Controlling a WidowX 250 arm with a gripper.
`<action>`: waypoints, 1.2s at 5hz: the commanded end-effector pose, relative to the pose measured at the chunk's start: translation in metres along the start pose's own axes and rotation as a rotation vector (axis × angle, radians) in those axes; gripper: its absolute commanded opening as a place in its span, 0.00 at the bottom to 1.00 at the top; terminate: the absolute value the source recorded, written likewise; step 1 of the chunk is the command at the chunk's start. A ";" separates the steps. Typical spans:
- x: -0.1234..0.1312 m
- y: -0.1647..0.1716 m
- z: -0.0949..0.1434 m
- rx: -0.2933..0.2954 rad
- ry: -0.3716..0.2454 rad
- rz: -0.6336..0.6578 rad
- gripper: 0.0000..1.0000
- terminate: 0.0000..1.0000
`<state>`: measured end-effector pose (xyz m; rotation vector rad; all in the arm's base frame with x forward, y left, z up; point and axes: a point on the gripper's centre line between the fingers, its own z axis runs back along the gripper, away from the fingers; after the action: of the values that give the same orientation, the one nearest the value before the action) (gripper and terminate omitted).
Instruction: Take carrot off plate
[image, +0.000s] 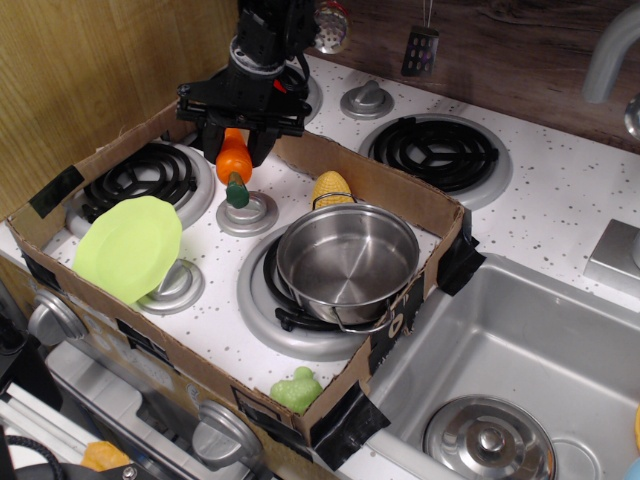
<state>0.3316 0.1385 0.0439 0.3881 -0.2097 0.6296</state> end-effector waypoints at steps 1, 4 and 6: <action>0.001 0.018 -0.003 -0.043 -0.138 -0.067 0.00 0.00; 0.002 0.030 -0.001 -0.066 -0.148 -0.135 1.00 0.00; 0.005 0.025 0.008 -0.054 -0.191 -0.193 1.00 0.00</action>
<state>0.3244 0.1497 0.0278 0.4045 -0.2794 0.3782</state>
